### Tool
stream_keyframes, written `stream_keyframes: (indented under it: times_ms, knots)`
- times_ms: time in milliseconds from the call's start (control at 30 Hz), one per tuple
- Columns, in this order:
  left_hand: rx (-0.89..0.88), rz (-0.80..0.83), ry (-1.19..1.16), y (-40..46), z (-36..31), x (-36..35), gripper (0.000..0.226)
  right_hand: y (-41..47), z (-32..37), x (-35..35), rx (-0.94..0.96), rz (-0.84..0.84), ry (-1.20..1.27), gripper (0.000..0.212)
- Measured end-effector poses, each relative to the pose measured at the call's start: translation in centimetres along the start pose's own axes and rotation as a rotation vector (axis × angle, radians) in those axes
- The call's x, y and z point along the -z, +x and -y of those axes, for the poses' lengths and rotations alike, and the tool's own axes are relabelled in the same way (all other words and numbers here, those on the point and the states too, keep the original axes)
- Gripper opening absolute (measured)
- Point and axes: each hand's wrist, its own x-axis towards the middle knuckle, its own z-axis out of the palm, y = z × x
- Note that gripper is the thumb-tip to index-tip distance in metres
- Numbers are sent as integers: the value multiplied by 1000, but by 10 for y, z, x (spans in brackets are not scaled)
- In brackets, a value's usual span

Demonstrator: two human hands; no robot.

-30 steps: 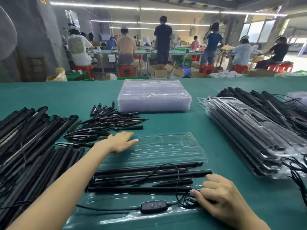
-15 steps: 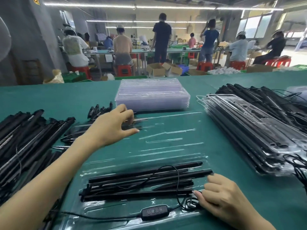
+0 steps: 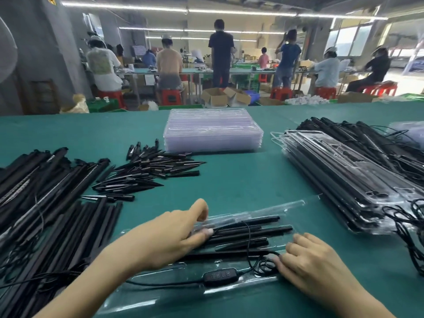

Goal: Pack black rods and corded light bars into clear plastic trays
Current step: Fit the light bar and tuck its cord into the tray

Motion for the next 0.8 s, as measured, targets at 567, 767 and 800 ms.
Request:
stream_keyframes:
  times_ms: [567, 767, 800]
  knots:
    - [11, 97, 486, -29, -10, -73, 66, -54, -1, 69, -372, -24, 293, 34]
    - [-33, -15, 260, -21, -5, -64, 46, 18, 6, 45, -460, 224, 467, 43]
    - [-29, -17, 207, -18, -3, -62, 44, 31, 9, 34, -406, 406, 474, 47]
